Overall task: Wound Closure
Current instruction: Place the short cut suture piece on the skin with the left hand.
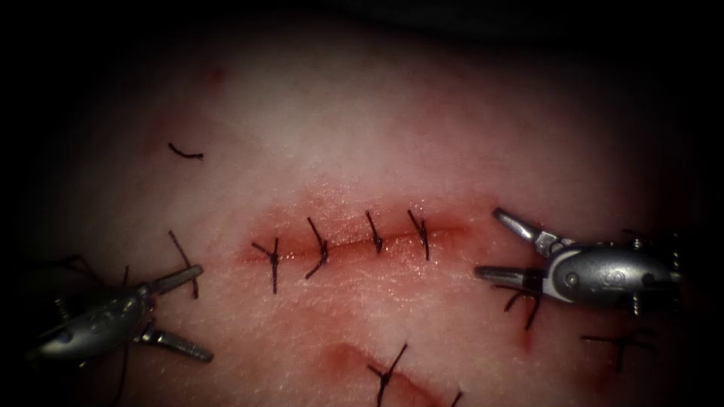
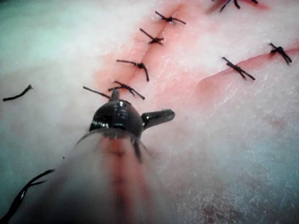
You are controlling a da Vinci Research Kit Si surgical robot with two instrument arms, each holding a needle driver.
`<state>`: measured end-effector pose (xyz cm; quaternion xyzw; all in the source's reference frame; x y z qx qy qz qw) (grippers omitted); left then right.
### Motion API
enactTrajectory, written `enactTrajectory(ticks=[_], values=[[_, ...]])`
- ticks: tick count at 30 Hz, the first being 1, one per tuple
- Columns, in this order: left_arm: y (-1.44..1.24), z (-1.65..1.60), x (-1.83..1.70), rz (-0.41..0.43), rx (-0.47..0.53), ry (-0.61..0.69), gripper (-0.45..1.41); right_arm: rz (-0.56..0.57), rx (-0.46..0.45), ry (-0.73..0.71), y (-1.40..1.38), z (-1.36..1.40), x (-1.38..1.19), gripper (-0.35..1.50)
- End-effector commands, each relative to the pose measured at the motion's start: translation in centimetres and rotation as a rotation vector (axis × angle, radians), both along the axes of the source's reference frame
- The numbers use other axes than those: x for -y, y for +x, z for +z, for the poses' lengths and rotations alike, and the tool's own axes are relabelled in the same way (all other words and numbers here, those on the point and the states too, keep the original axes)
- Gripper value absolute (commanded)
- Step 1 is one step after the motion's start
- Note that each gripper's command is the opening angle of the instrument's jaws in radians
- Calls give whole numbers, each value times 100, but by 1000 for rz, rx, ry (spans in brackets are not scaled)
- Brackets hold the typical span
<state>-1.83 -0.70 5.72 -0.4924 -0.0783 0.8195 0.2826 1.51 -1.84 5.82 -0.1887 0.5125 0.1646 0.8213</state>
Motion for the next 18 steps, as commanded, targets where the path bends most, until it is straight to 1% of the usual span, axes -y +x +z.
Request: enactTrajectory(ticks=[1, 3, 6, 9, 11, 13, 14, 15, 16, 18], values=[[-9, 2, -13, -21, 14, -18, 79, -2, -4, -1, 11, 6, -1, 143], [-17, -2, -36, -40, 5, -42, 90, -1, -3, -1, 13, 6, -1, 143], [-23, 2, -62, -46, -10, -31, 88, -2, -5, -2, 15, 6, 0, 143], [-27, 17, -86, -57, -21, -18, 86, 0, -4, -2, 16, 6, -1, 143], [-29, 33, -98, -58, -27, -22, 86, 0, -3, -2, 17, 6, 0, 143], [-30, 52, -108, -83, -18, 7, 85, -1, 0, -9, 18, 6, 1, 141], [-30, 61, -112, -91, 0, 25, 85, -1, 1, -10, 20, 7, 2, 141], [-31, 83, -118, -108, 50, 72, 83, -1, 0, -12, 22, 8, 4, 141], [-31, 83, -118, -108, 50, 72, 83, -1, 0, -12, 22, 8, 4, 141], [-33, 102, -120, -132, 84, 114, 83, -4, 1, -13, 24, 9, 5, 141]])
